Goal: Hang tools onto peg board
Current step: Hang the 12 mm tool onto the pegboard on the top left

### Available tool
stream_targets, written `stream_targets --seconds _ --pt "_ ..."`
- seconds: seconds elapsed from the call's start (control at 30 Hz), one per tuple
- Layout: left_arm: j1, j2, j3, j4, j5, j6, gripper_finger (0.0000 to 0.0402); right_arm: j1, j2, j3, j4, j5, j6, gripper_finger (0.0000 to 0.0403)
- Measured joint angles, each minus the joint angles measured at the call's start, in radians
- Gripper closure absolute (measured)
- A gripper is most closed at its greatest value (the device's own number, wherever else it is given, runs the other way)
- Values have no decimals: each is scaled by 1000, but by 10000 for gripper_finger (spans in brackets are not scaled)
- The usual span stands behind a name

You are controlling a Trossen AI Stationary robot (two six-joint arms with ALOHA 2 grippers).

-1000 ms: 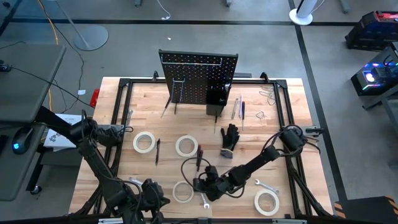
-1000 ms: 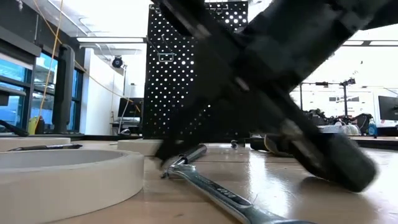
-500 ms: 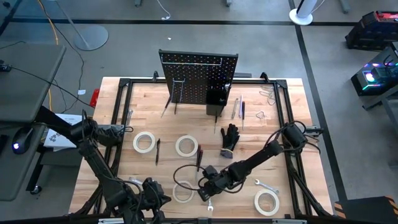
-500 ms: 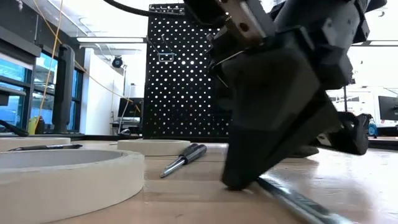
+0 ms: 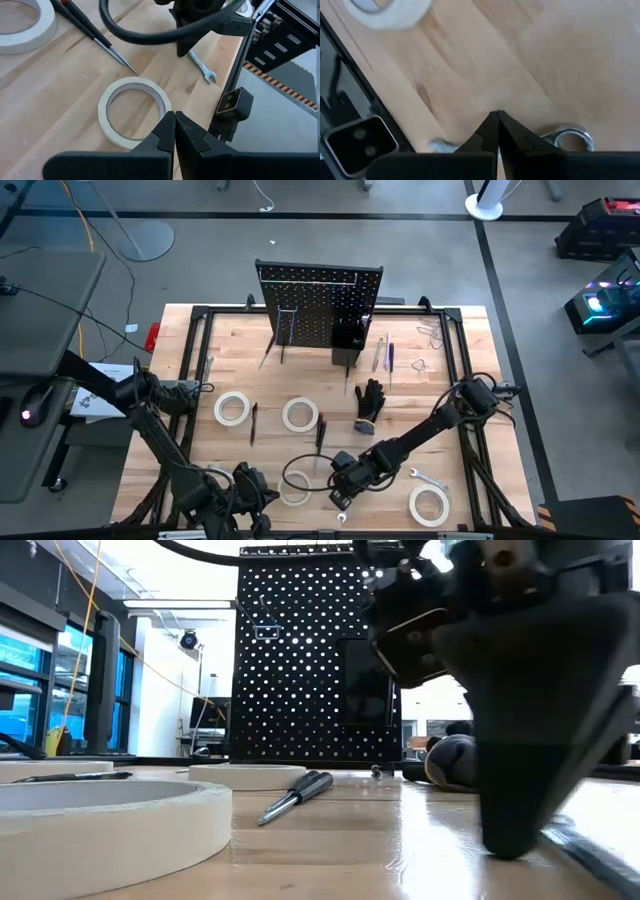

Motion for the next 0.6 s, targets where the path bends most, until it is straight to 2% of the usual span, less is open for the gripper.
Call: stream_targets --seconds 0.33,0.6 --pt "18 3 0 5 -3 20 401 63 -26 -1 -75 16 38 403" --pt "24 6 0 8 -3 36 401 87 -48 -1 15 68 61 403"
